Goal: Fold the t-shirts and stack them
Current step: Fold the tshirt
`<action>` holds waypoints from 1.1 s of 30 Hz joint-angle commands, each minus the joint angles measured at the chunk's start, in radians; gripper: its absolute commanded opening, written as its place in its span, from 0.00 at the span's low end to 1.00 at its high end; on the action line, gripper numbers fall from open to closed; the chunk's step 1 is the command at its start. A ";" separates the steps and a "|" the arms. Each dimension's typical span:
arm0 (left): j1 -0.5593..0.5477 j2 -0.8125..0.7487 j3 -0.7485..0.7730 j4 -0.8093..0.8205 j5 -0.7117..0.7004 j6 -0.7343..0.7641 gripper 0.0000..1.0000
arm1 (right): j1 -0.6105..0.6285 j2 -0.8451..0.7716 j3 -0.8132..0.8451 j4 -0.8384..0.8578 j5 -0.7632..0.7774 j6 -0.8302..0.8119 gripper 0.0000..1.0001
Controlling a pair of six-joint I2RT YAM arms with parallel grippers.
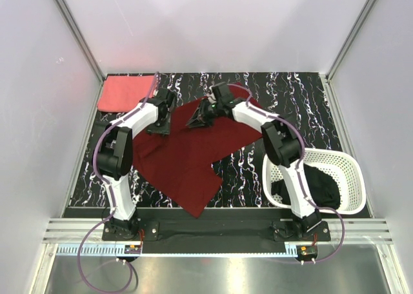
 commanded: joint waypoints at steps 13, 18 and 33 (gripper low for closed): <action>0.086 0.043 0.086 0.021 -0.033 0.037 0.57 | 0.150 0.139 0.150 0.130 -0.046 0.164 0.27; 0.110 -0.012 0.063 0.009 -0.022 0.019 0.58 | 0.171 0.157 0.136 0.138 -0.046 0.178 0.34; 0.144 -0.261 -0.014 -0.010 0.067 -0.060 0.59 | 0.201 0.217 0.148 0.134 0.000 0.181 0.39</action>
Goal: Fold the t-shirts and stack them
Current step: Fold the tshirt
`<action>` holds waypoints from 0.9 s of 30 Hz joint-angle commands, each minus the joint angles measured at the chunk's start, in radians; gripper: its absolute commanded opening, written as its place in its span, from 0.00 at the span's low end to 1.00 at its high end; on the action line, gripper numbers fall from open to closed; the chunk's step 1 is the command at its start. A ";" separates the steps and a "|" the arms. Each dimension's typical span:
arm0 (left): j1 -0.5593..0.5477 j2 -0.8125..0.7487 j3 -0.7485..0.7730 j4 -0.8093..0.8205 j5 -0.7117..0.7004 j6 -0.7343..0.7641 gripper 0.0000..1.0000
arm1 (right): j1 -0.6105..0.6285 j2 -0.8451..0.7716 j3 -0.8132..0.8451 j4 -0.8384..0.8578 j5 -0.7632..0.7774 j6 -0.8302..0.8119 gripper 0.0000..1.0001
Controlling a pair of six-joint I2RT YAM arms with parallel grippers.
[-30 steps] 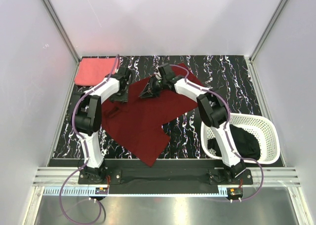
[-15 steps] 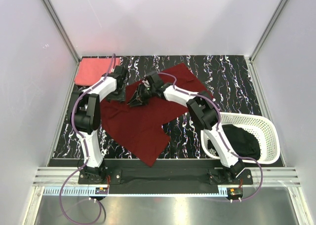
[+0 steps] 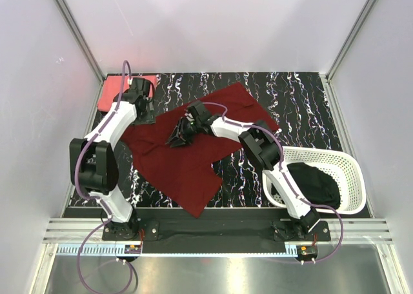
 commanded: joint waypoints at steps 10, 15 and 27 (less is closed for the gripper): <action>0.025 -0.142 -0.065 -0.006 0.042 -0.015 0.59 | 0.022 0.080 0.115 -0.006 0.022 0.034 0.36; 0.035 -0.162 -0.079 -0.006 0.040 -0.013 0.59 | 0.022 0.097 0.155 -0.033 0.027 0.031 0.29; 0.042 -0.202 -0.099 -0.035 0.057 -0.018 0.59 | 0.004 -0.045 0.216 -0.315 0.016 -0.114 0.00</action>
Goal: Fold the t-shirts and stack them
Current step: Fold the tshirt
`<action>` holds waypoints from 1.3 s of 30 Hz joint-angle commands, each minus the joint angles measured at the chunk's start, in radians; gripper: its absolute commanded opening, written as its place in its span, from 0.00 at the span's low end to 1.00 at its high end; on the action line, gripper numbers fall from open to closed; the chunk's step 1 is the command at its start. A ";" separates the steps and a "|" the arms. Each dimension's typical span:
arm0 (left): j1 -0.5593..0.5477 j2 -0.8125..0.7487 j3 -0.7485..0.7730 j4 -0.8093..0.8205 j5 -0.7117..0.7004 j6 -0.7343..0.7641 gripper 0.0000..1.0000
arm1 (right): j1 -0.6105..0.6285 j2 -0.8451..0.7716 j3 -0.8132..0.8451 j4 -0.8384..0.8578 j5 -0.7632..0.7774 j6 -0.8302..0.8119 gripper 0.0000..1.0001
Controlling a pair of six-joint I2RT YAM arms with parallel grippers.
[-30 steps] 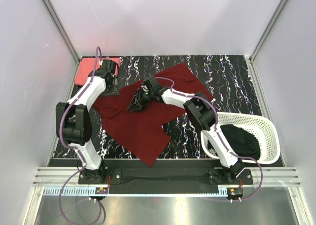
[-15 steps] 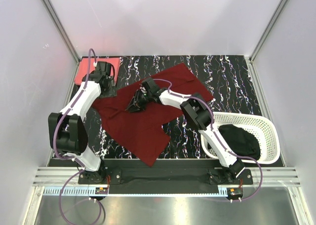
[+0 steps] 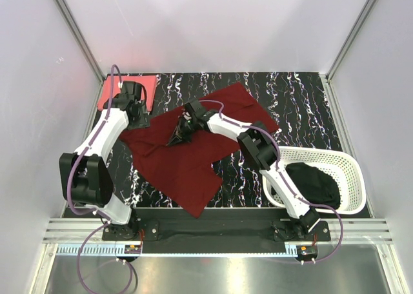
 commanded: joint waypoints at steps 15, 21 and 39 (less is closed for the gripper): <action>0.006 -0.112 -0.061 -0.049 0.079 -0.019 0.60 | -0.101 -0.243 -0.091 -0.318 -0.091 -0.257 0.00; 0.004 -0.120 -0.113 -0.057 0.143 -0.026 0.59 | -0.127 -0.246 -0.131 -0.352 -0.117 -0.309 0.00; 0.007 -0.379 -0.555 0.190 0.470 -0.373 0.69 | -0.144 -0.218 -0.118 -0.297 -0.148 -0.282 0.00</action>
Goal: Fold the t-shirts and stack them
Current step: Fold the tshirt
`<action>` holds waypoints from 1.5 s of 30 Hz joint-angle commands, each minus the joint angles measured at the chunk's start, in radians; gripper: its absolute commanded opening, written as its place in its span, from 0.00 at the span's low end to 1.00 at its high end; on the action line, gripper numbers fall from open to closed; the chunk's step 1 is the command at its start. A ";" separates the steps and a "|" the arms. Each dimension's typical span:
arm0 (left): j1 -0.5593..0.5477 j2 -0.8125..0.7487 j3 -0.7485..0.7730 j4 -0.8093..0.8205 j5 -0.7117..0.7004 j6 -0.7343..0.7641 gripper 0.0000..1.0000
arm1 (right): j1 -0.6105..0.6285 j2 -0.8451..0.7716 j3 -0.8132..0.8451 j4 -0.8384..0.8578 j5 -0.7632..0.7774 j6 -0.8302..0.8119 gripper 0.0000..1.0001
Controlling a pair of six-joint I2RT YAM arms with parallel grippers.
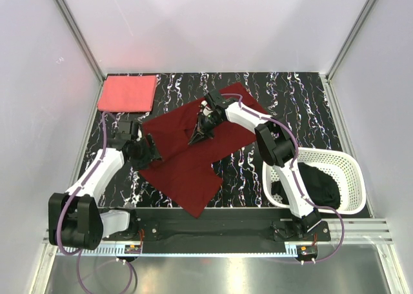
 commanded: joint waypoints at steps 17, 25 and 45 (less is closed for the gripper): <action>0.045 0.167 0.000 0.184 0.018 -0.160 0.61 | -0.017 -0.050 0.004 0.066 -0.045 0.034 0.00; 0.054 0.184 -0.026 0.299 0.115 -0.193 0.56 | -0.018 -0.034 0.017 0.075 -0.053 0.044 0.00; 0.179 0.169 0.006 0.356 0.336 -0.206 0.66 | -0.024 0.001 0.142 0.038 -0.077 0.067 0.00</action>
